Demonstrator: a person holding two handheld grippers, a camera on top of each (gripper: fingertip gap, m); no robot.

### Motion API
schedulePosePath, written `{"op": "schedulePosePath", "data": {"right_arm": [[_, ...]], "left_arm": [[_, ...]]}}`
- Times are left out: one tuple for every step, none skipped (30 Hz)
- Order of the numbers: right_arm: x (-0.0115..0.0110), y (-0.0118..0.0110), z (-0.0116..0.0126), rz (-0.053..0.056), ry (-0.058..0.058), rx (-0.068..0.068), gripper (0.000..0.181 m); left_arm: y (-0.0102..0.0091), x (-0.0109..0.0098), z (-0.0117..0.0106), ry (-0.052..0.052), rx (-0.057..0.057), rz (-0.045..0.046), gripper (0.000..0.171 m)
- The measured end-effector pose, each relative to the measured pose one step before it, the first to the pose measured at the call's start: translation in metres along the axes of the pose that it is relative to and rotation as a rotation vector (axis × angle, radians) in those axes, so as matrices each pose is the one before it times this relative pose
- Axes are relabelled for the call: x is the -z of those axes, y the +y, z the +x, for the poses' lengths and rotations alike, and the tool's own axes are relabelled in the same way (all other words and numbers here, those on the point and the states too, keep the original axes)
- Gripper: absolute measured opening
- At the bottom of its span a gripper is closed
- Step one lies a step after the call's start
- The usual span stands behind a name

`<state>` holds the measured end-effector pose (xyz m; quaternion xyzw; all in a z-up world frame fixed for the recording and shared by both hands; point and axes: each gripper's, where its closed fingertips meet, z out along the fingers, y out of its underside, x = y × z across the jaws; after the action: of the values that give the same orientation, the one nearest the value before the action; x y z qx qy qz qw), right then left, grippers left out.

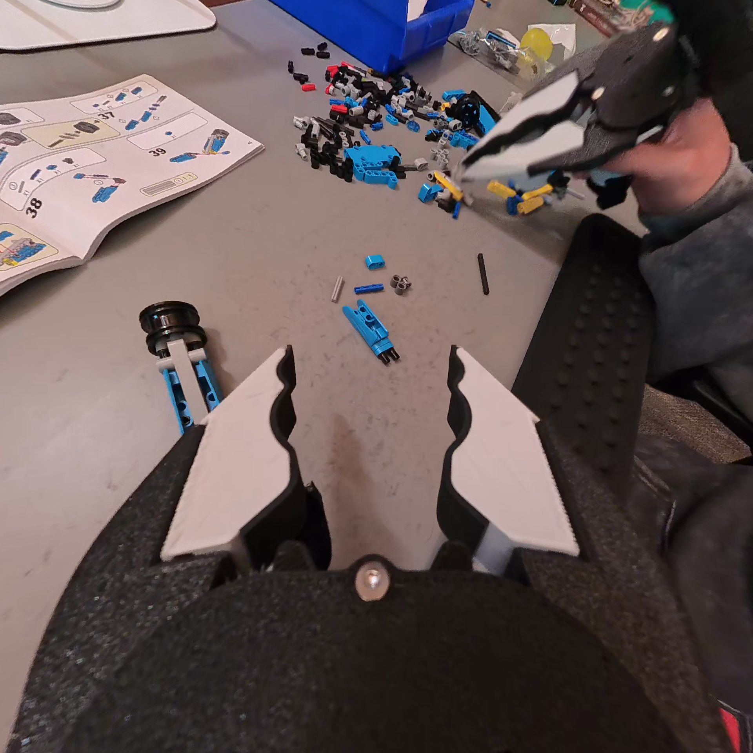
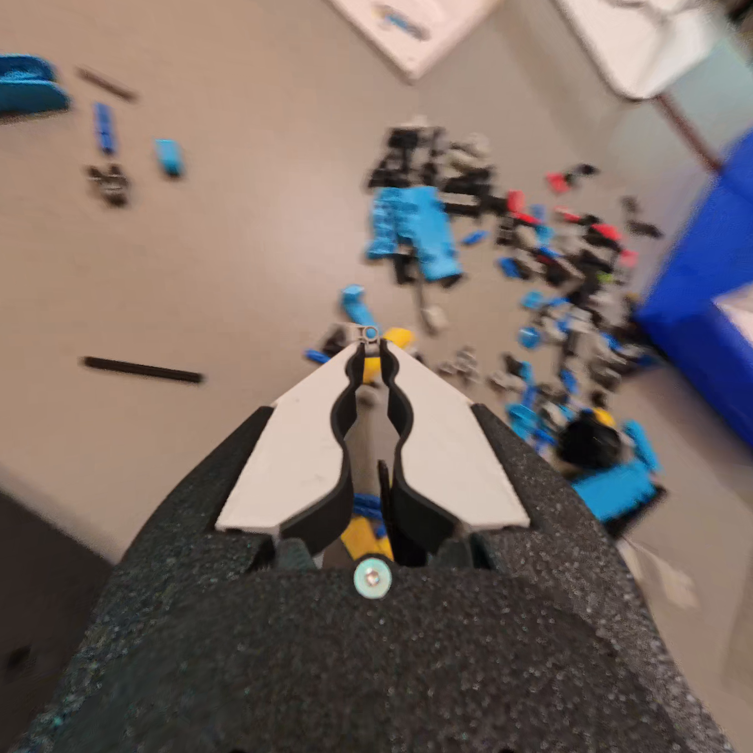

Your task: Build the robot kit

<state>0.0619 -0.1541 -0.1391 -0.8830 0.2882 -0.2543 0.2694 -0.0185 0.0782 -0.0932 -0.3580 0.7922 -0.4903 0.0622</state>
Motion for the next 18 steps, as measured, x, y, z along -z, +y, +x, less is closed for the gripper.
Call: {"op": "schedulePosePath", "data": {"right_arm": [[0.00855,0.00323,0.01936,0.0133,0.0755,-0.0451,0.007],[0.0068,0.00282,0.01722,0.0117,0.0563,-0.047,0.007],[0.00436,0.00326,0.01434,0.0083,0.0364,-0.0285,0.007],[0.00209,0.00494,0.0112,-0.0017,0.0255,-0.0219,0.007],[-0.00046,0.00595,0.00816,-0.006,0.0198,-0.0213,0.016],[-0.0024,0.00683,0.00549,-0.0145,0.0175,-0.0263,0.041],[-0.00227,0.0073,0.00081,-0.0322,-0.0001,-0.016,0.059],[0.00019,0.00442,-0.00257,-0.0226,-0.0104,-0.0127,0.057],[0.00246,-0.00093,-0.00458,0.0098,-0.0164,-0.007,0.054],[0.00407,-0.00531,-0.00784,0.0342,-0.0321,0.0005,0.054],[0.00467,-0.00473,-0.01414,0.0261,-0.0661,-0.001,0.049],[0.00376,-0.00171,-0.02541,0.0078,-0.1303,0.013,0.042],[0.00098,0.00267,-0.02811,-0.0188,-0.141,0.0178,0.045],[-0.00249,0.00543,-0.02545,-0.0338,-0.1199,0.0208,0.05],[-0.00559,0.00586,-0.02002,-0.0347,-0.087,0.0251,0.054],[-0.00685,0.00537,-0.01358,-0.0361,-0.0503,0.0316,0.054],[-0.00721,0.00202,-0.00752,-0.0186,-0.0157,0.027,0.054],[-0.0064,-0.0003,-0.0035,-0.0116,0.0044,0.027,0.055]], "left_arm": [[0.00038,-0.00014,0.00023,-0.0006,-0.0027,-0.00196,0.075],[0.00035,-0.00017,0.00026,0.0009,-0.0011,-0.00156,0.075],[0.00037,-0.00042,0.00023,0.0023,0.0007,-0.00193,0.075],[0.00027,-0.00051,0.00024,0.0033,0.0009,-0.00199,0.075],[0.00056,-0.00074,0.00001,0.0025,0.0016,-0.00322,0.075],[0.00077,-0.00074,-0.00032,0.0009,0.0015,-0.00452,0.075],[0.00089,-0.0006,-0.00065,-0.0014,0.0012,-0.00487,0.075],[0.00079,-0.00029,-0.00085,-0.0035,0.0003,-0.00386,0.075],[0.00048,-0.00018,-0.00076,-0.003,-0.0003,-0.00225,0.075],[0.00009,-0.00009,0.0001,0.0015,0.0009,-0.00078,0.075],[0.00007,-0.00007,0.0004,0.0031,0.001,-0.00032,0.075],[0.0001,-0.0001,0.00017,0.0011,-0.0002,-0.00037,0.075],[0.00031,-0.00033,-0.00003,0.0001,-0.0001,-0.00185,0.075],[0.00039,-0.00041,0.00002,0.0009,0.0004,-0.00218,0.075],[0.00023,-0.00035,0.00008,0.002,0.0008,-0.0018,0.075],[0.00028,-0.00042,0.00004,0.0018,0.001,-0.00162,0.075],[0.00014,-0.00017,-0.00022,0.0,0.0007,-0.00097,0.075],[0.00008,0.00003,-0.00038,-0.001,0.0009,-0.00032,0.075]]}}
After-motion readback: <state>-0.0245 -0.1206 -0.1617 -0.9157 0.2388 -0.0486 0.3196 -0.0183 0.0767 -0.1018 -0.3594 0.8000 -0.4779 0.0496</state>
